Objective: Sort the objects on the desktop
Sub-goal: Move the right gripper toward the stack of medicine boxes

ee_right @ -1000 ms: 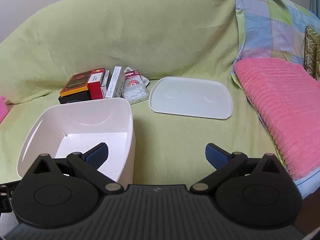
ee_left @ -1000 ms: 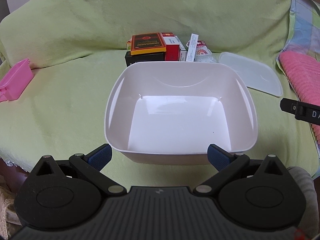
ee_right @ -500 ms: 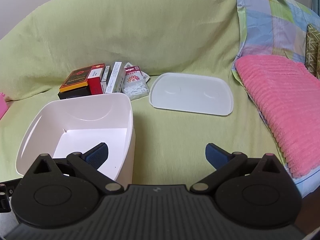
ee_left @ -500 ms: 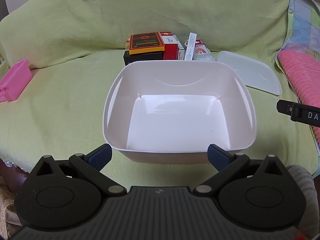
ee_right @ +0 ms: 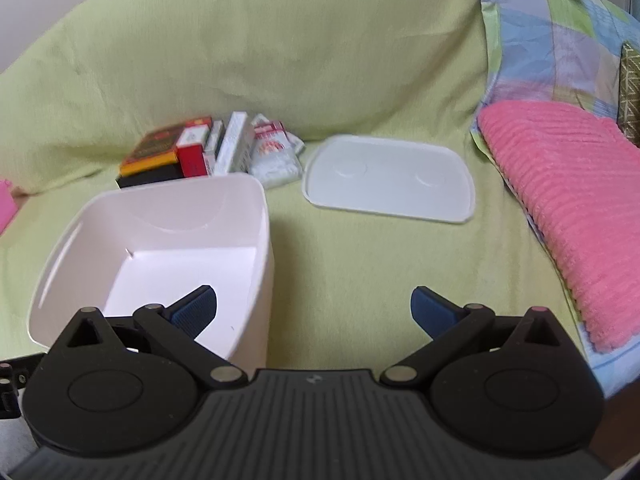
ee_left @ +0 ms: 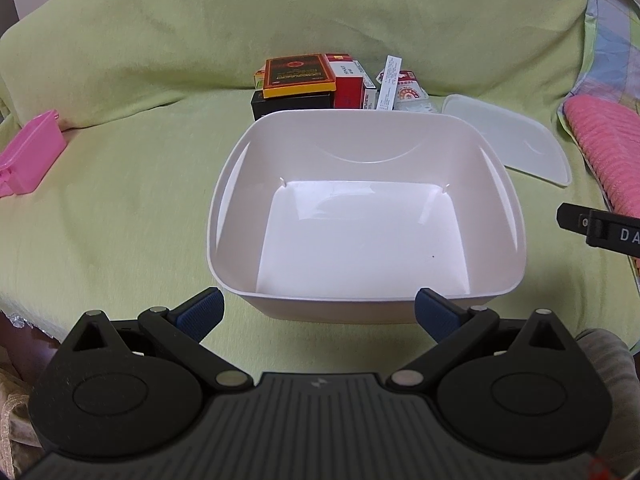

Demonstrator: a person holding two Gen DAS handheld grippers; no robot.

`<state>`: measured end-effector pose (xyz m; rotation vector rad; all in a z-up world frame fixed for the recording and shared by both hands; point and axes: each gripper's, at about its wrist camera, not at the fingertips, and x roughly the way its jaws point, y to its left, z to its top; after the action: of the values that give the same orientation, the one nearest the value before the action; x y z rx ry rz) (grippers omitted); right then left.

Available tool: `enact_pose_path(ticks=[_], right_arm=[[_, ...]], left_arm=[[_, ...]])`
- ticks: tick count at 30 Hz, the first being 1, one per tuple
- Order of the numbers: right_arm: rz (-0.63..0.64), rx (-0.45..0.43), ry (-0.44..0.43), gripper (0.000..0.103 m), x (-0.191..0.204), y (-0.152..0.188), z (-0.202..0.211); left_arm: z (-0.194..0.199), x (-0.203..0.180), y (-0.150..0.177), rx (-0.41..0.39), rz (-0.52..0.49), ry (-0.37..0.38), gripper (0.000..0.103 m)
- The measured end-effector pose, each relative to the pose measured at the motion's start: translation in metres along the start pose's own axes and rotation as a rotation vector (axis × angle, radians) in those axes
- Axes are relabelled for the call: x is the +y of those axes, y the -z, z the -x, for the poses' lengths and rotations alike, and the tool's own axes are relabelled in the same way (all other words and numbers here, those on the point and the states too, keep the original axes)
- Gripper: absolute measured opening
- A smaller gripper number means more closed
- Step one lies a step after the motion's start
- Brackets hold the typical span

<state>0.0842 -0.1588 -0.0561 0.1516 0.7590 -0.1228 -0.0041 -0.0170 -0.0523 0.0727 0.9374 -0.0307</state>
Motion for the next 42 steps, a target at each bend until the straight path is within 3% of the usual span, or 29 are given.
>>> enact_pose_path(ticks=[6,9,13,23,27,34,42], right_arm=[[0.021,-0.165,-0.071,0.102,0.001,-0.003,0.01],[0.025,-0.189,-0.091,0.102,0.001,-0.005,0.007],[0.024,-0.18,-0.121,0.102,0.0,-0.008,-0.002],[0.096,-0.056,-0.094,0.102,0.009,-0.022,-0.033],[0.099,-0.022,-0.132,0.102,0.013,-0.031,-0.047],[0.17,-0.036,-0.148,0.102,0.029,-0.047,-0.069],[0.354,-0.092,-0.177,0.102,0.062,-0.076,-0.102]], left_arm=[[-0.007,0.007,-0.002,-0.008,0.017,-0.004,0.102],[-0.013,0.011,-0.005,-0.004,0.031,-0.005,0.102],[-0.021,0.018,-0.009,0.003,0.046,-0.006,0.102],[-0.043,0.034,-0.032,0.04,0.077,0.002,0.102],[-0.05,0.036,-0.04,0.04,0.076,-0.005,0.102],[-0.061,0.043,-0.05,0.036,0.072,0.007,0.102],[-0.081,0.071,-0.076,0.027,0.073,-0.005,0.102]])
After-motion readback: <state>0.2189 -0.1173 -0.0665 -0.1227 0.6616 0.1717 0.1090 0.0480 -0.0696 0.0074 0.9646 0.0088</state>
